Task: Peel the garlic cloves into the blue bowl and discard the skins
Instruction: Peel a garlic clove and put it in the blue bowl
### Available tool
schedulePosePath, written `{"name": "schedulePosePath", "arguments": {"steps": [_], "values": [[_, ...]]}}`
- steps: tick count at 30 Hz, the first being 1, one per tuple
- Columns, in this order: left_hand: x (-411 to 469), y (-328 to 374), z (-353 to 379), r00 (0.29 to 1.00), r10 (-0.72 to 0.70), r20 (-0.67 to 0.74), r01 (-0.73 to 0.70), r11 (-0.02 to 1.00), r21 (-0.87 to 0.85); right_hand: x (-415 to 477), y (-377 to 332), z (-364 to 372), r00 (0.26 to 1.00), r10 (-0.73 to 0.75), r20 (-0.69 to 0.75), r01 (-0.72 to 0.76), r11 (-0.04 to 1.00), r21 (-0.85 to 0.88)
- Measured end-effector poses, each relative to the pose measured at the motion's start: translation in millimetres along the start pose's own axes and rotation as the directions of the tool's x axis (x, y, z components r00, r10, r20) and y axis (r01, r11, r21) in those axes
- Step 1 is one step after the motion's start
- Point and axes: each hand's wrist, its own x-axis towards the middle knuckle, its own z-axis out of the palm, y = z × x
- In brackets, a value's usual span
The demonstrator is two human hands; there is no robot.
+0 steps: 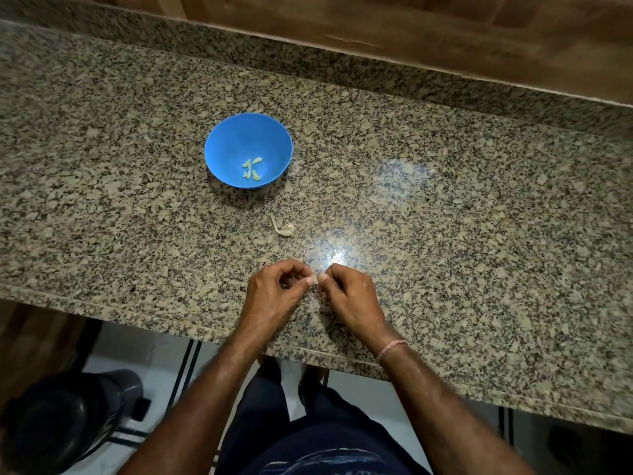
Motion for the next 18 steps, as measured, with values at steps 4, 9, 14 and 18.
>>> {"name": "schedulePosePath", "arguments": {"steps": [4,9,14,18], "values": [[1.5,1.3,-0.7,0.998,-0.061,0.021,0.062,0.996,-0.064,3.1,2.7,-1.5,0.989,-0.145,-0.016,0.140,0.976,-0.168],[0.9,4.5,1.1,0.992,-0.130,0.008,0.129,0.982,-0.134,4.2,1.2,6.4,0.997,0.056,-0.051,-0.054,0.998,0.032],[-0.6,-0.8,4.8,0.878,-0.415,0.237,0.476,0.712,-0.516,0.2,3.0,14.3,0.966,-0.217,-0.137,0.178,0.951,-0.253],[-2.9,-0.8,8.1,0.984,-0.179,0.015,0.179,0.970,-0.164,2.6,-1.3,14.0,0.994,0.056,-0.096,-0.052,0.997,0.051]]}}
